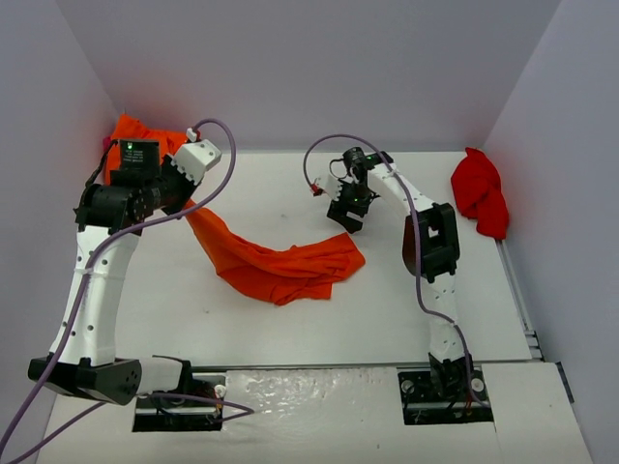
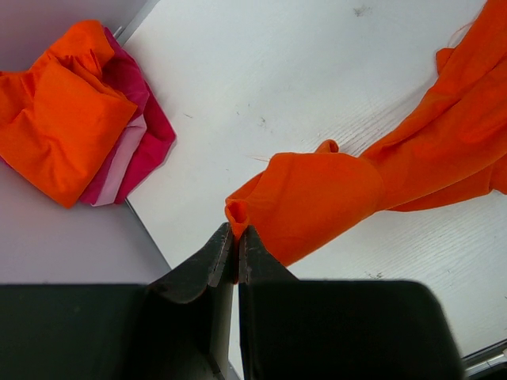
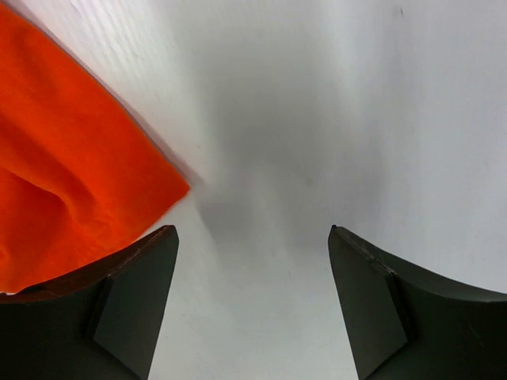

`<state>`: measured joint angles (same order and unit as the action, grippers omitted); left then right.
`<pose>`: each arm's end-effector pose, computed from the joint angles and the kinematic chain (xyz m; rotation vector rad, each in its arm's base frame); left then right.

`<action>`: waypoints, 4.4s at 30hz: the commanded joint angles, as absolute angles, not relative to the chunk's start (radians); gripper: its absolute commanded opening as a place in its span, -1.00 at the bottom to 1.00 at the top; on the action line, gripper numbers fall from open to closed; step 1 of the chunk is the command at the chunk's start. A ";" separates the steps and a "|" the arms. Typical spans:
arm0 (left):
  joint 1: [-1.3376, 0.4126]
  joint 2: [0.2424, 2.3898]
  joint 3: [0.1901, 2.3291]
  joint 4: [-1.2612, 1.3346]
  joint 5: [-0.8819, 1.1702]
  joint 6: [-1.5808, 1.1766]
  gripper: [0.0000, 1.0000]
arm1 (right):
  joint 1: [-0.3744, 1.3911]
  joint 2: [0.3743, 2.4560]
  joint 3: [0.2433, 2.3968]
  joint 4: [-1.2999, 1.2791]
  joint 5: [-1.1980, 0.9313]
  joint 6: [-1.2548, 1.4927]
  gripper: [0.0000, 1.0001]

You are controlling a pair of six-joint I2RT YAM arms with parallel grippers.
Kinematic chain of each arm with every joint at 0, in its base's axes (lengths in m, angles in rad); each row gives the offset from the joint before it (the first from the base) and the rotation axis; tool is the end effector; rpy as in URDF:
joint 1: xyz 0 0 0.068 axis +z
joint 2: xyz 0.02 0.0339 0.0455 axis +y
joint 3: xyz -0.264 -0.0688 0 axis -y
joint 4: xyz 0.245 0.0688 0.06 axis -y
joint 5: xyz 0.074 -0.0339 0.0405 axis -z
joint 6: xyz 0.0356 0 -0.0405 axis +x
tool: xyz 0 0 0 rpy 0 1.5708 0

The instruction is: Fold and stack the t-shirts

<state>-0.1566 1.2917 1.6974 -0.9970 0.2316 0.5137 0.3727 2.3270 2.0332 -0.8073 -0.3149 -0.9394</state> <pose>0.2347 -0.0453 0.4585 0.8294 1.9777 -0.0424 0.4634 0.1930 0.1959 -1.6626 1.9980 0.2222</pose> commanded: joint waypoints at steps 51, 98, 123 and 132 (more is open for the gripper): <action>-0.108 1.332 1.910 -0.601 -0.234 0.458 -1.00 | 0.346 2.151 2.159 -0.688 0.025 -0.783 -1.00; -0.167 1.208 2.554 -1.140 0.030 0.539 -1.00 | 0.023 1.229 1.795 -0.955 -0.259 -0.935 -1.00; -0.221 2.007 2.455 -0.936 0.035 0.627 -1.00 | 0.099 2.399 2.173 -0.791 -0.200 -0.888 -0.97; -0.223 2.046 2.338 -0.831 -0.026 0.626 -1.00 | 0.129 2.427 2.139 -0.631 -0.098 -0.885 0.34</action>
